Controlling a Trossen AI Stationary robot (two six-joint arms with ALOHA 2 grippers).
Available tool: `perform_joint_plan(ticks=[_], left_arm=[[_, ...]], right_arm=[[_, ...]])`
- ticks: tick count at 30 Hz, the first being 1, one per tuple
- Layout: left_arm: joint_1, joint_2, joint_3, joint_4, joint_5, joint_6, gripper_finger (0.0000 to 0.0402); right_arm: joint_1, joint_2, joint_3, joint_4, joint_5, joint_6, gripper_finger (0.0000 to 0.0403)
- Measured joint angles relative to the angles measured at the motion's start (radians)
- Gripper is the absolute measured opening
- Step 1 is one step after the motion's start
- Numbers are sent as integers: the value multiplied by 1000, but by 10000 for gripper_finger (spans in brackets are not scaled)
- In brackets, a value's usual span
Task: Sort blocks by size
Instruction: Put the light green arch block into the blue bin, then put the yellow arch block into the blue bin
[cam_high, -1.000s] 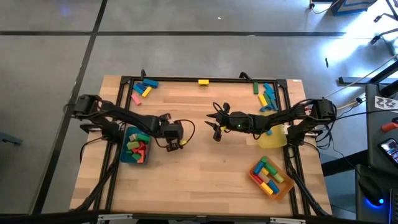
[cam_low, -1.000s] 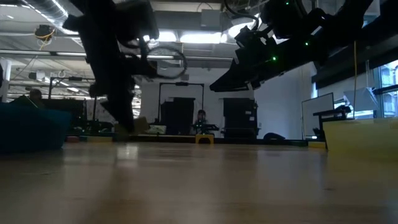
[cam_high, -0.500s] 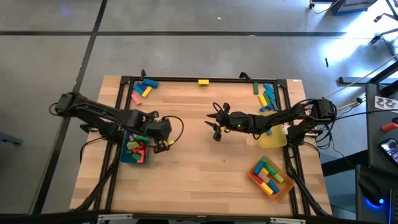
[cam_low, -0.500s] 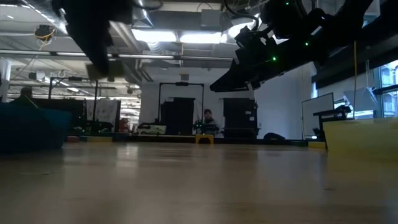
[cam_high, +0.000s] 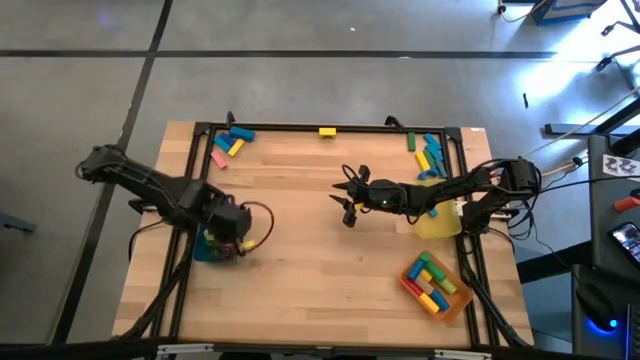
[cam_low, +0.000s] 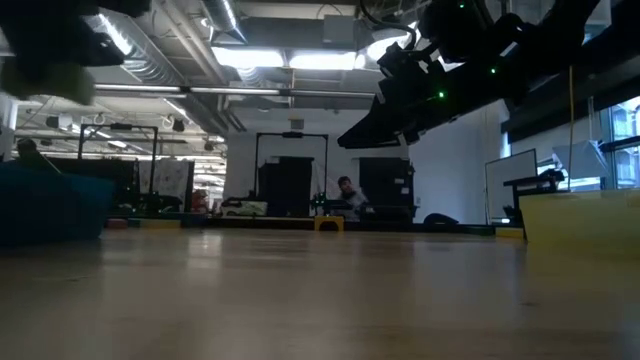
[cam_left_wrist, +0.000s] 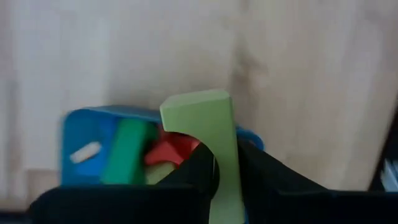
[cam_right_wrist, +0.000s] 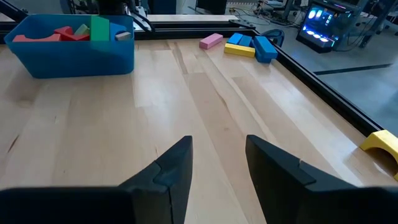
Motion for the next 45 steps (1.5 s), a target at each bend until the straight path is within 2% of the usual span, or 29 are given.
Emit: perform_joint_plan(ticks=[3,11,22,26,32,35,38,41,45], left_arm=[[-46,2,-39,11,61,30,50],[-132,2,-194,11,192,-54,51],[-156,2,-314,70,208,-177,53],[-154,2,-315,60,194,-197,72],[-152,2,-310,41,190,-205,134],[-126,2,-272,-21,241,-176,157],[-73,2,-211,-81,249,-140,165],[-13,2,-142,-94,205,-92,163],[47,2,-72,-43,91,-33,154]], right_arm=[[0,0,0,0,0,0,151],[0,0,0,0,0,0,151],[0,0,0,0,0,0,151],[0,0,0,0,0,0,151],[0,0,0,0,0,0,151],[0,0,0,3,0,0,151],[0,0,0,6,0,0,151],[0,0,0,7,0,0,151],[0,0,0,8,0,0,151]])
